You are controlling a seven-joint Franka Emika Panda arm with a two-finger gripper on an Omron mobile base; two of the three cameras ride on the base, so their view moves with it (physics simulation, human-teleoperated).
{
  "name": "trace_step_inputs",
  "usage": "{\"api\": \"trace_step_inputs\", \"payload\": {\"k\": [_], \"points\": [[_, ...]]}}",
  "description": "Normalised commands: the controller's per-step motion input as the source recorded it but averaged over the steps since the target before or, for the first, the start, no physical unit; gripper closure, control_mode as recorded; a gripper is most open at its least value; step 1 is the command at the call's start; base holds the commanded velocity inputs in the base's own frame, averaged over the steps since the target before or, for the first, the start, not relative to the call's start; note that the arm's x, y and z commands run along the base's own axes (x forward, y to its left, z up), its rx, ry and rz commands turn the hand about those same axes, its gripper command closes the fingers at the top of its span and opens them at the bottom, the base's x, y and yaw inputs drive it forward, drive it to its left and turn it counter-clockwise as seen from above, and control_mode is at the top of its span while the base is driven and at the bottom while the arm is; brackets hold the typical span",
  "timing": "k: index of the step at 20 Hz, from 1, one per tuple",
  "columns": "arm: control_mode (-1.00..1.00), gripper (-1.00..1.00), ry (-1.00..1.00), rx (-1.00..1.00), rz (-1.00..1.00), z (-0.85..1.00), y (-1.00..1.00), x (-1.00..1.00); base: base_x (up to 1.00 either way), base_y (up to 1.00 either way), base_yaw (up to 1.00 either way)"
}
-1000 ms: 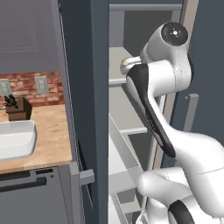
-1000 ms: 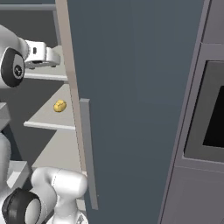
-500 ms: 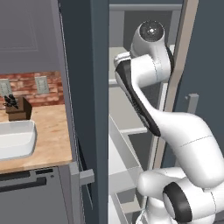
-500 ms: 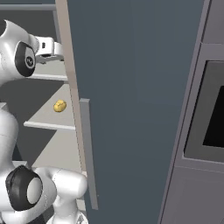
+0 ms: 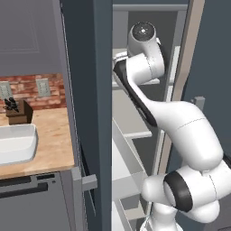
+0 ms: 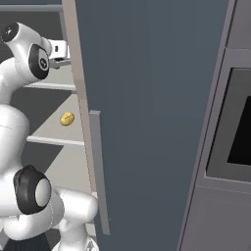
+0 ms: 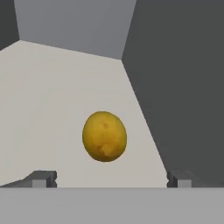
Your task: Take the lemon and potato out of the freezer and place them in the tupperware container on the counter. Then put the tupperware containing the vegetables back in the freezer.
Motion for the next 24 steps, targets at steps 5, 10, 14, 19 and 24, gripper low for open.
{"api": "trace_step_inputs", "payload": {"k": [5,10,14,19,24], "points": [[-1.00,-1.00,0.00,0.00,-0.04,-0.17,0.00,0.37,0.00,0.00,0.00],[-1.00,-1.00,0.02,0.00,-0.04,-0.18,0.00,0.30,0.00,0.00,0.00],[-1.00,-1.00,0.03,0.00,-0.04,-0.12,0.00,0.27,0.00,0.00,0.00],[-1.00,-1.00,0.03,0.00,-0.04,-0.10,0.00,0.24,0.00,0.00,0.00],[-1.00,-1.00,0.04,0.00,-0.04,-0.11,0.00,0.19,0.00,0.00,0.00]]}}
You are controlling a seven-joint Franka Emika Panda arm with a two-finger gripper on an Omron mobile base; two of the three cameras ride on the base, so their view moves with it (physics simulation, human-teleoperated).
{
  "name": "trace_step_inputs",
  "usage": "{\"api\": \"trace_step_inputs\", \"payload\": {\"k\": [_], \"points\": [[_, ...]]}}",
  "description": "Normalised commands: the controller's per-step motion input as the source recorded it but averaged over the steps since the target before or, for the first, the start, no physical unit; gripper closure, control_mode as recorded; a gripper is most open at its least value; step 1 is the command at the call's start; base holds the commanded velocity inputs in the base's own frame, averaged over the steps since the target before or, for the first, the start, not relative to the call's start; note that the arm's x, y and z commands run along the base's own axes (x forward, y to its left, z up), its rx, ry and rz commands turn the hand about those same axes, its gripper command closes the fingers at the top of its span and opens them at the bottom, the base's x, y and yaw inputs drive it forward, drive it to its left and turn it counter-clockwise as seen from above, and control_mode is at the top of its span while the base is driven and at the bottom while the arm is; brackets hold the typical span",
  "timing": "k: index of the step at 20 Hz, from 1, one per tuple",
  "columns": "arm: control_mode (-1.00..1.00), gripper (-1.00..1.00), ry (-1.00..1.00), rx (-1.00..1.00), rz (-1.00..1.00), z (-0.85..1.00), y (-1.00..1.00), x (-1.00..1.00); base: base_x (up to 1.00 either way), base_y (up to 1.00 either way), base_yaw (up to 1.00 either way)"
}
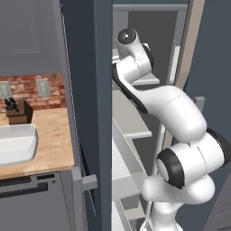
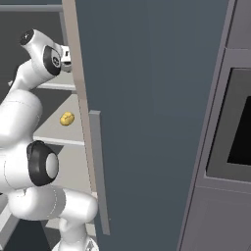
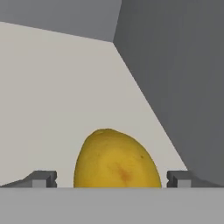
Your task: Take the lemon and potato out of the freezer and place them in the tupperware container on the counter. Then put the tupperware containing the vegetables back in the freezer.
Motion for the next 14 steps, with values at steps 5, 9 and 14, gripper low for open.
{"api": "trace_step_inputs", "payload": {"k": [5,9,14], "points": [[-1.00,-1.00,0.04,0.00,-0.05,-0.12,0.00,0.15,0.00,0.00,0.00],[-1.00,-1.00,0.05,0.00,-0.06,-0.17,0.00,0.03,0.00,0.00,0.00],[-1.00,1.00,0.05,0.00,-0.06,-0.19,0.00,0.00,0.00,0.00,0.00]]}}
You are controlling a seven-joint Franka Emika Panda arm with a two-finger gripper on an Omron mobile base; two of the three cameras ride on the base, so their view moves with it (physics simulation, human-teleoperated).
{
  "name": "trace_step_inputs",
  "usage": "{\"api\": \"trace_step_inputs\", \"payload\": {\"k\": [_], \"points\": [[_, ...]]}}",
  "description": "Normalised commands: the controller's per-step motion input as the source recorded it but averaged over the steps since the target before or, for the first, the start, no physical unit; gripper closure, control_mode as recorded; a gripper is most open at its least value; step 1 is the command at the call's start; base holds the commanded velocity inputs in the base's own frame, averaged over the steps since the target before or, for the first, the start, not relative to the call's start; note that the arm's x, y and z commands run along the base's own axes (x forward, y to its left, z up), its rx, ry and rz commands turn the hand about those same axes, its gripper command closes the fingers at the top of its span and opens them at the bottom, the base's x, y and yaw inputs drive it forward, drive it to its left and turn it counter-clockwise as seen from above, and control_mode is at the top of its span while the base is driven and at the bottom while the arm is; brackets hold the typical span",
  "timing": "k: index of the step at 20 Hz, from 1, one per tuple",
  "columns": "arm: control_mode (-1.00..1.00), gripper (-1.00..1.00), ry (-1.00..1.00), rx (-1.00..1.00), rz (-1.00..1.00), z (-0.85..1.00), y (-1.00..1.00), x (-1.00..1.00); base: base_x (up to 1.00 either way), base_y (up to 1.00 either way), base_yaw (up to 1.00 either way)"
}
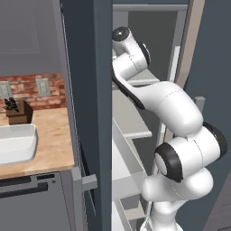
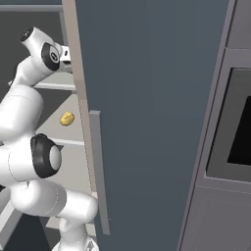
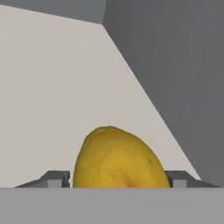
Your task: Take the lemon and potato out of the freezer and place them in the tupperware container on the counter. Then put the tupperware containing the vegetables back in the freezer.
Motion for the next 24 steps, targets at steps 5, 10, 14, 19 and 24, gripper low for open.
{"api": "trace_step_inputs", "payload": {"k": [5,10,14,19,24], "points": [[-1.00,1.00,0.00,0.00,-0.03,-0.10,0.00,-0.03,0.00,0.00,0.00],[-1.00,1.00,-0.03,0.01,0.00,0.00,0.00,-0.28,0.00,0.00,0.00],[-1.00,1.00,-0.11,0.10,0.00,0.00,0.00,-0.47,0.00,0.00,0.00],[-1.00,1.00,-0.17,0.16,0.01,0.08,0.00,-0.67,0.00,0.00,0.00],[-1.00,1.00,-0.16,0.21,0.08,0.40,0.00,-0.88,0.00,0.00,0.00]]}}
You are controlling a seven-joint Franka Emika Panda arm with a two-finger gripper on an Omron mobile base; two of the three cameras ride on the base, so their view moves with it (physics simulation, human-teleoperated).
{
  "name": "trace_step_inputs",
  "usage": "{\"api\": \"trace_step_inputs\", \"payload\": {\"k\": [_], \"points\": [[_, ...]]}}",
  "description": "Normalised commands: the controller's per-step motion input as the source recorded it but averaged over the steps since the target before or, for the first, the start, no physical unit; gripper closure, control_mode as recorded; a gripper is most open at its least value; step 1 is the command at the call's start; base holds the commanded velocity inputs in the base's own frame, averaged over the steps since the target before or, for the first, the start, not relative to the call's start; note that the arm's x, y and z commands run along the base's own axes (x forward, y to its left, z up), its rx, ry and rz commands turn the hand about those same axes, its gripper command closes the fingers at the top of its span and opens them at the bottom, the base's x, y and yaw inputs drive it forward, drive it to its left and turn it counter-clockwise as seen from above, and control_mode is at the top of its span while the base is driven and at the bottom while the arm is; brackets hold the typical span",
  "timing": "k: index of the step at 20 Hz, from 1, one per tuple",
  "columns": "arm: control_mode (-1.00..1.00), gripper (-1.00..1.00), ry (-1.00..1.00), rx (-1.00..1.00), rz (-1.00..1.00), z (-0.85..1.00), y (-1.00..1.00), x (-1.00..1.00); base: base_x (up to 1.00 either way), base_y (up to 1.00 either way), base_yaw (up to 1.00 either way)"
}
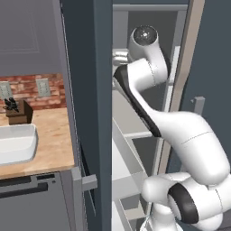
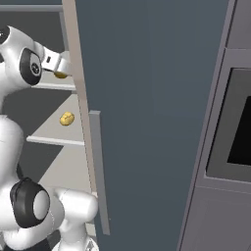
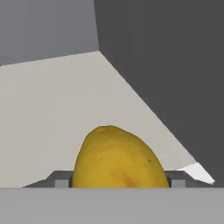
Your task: Take the lemon and potato out of the freezer and place them in the tupperware container on the counter. Then put the tupperware containing the vegetables back in the freezer.
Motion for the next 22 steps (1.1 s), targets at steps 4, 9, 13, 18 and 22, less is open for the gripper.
{"api": "trace_step_inputs", "payload": {"k": [4,9,13,18,22], "points": [[-1.00,1.00,-0.04,0.21,0.13,0.57,0.00,-0.88,0.00,0.00,0.00],[-1.00,1.00,0.00,0.13,0.11,0.51,0.00,-0.94,0.00,0.00,0.00],[-1.00,1.00,0.01,0.02,0.08,0.29,0.00,-0.96,0.00,0.00,0.00],[-1.00,1.00,0.03,0.00,0.06,0.06,0.00,-0.91,0.00,0.00,0.00],[-1.00,1.00,0.09,0.00,0.04,0.00,-0.03,-0.69,0.00,0.00,0.00]]}}
